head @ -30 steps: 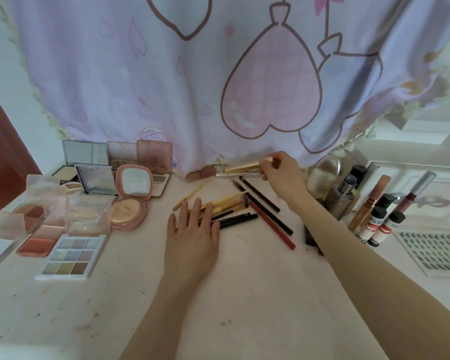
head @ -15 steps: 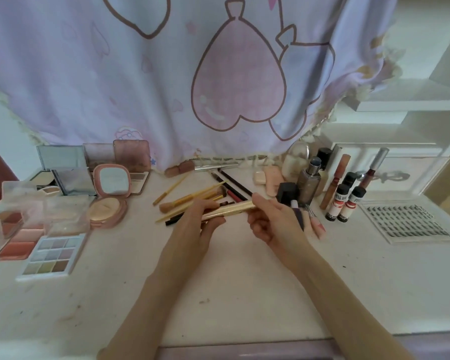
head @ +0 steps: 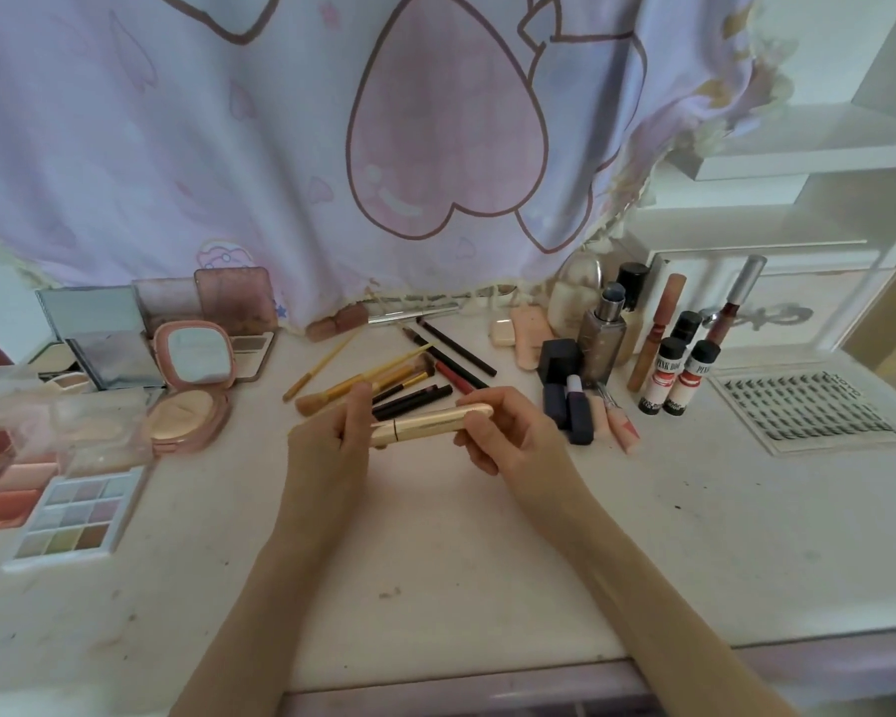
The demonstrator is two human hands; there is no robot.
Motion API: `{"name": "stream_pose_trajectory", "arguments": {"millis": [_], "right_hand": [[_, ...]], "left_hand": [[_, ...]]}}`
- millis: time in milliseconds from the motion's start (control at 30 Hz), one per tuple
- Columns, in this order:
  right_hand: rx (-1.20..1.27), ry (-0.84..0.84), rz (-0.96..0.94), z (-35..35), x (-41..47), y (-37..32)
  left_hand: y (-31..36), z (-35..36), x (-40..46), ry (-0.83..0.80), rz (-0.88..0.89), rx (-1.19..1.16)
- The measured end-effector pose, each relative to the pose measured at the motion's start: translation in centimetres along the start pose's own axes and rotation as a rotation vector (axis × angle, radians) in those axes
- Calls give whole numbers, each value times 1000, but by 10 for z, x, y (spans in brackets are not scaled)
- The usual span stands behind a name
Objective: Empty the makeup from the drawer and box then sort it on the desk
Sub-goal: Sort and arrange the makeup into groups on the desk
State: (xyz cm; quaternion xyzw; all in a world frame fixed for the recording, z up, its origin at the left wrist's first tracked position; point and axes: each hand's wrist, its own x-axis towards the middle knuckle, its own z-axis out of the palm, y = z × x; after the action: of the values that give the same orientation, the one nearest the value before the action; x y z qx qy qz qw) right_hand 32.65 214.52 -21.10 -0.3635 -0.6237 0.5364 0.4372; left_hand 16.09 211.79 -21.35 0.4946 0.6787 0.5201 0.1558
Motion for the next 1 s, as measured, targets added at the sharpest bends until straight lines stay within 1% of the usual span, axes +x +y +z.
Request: {"name": "stream_pose_trajectory", "arguments": {"millis": [67, 100, 167, 200, 267, 300, 400, 433, 467, 533, 567, 633, 667, 700, 767, 867, 900, 933, 967, 1000], "right_hand": [[-169, -37, -76, -1, -2, 1], [-232, -43, -97, -2, -2, 2], [-292, -28, -87, -2, -2, 4], [-296, -17, -56, -2, -2, 3], [-228, -8, 36, -1, -1, 2], [-164, -15, 86, -2, 0, 1], [7, -93, 213, -4, -1, -3], [-9, -118, 199, -3, -3, -3], [-96, -132, 129, -1, -4, -3], [-332, -122, -75, 2, -5, 1], [-394, -110, -140, 2, -4, 4], [-424, -84, -208, 0, -3, 7], [-427, -68, -219, 0, -3, 7], [-414, -48, -201, -1, -3, 7], [-307, 26, -95, -1, -3, 5], [-37, 166, 119, -7, 0, -2], [73, 194, 175, -9, 1, -5], [148, 203, 198, -10, 2, -6], [162, 192, 184, -10, 1, -7], [140, 174, 147, -9, 0, -7]], "left_hand": [[0, 0, 0, 11, -93, 4], [-1, 0, 1, 9, -109, 13], [-1, 0, 0, 3, -65, 30], [0, 0, 0, -4, -2, 26], [2, 0, -4, -33, 125, 17], [3, 0, -5, -45, 160, 18], [3, 0, -8, -4, 200, 56], [3, 0, -7, 23, 184, 60], [3, 0, -7, 50, 152, 56], [4, -1, -4, 97, 49, 52], [3, -1, -3, 112, -3, 51], [1, -2, -2, 100, -71, 42], [1, -2, -1, 84, -77, 39], [1, -2, -1, 65, -51, 45], [0, 0, -2, -37, 81, 31], [-4, 1, -4, -266, 270, -68], [-4, 1, -5, -301, 310, -56], [-4, 1, -4, -307, 328, -24], [-4, 1, -4, -282, 332, 6], [-3, 0, -4, -240, 299, 9]]}}
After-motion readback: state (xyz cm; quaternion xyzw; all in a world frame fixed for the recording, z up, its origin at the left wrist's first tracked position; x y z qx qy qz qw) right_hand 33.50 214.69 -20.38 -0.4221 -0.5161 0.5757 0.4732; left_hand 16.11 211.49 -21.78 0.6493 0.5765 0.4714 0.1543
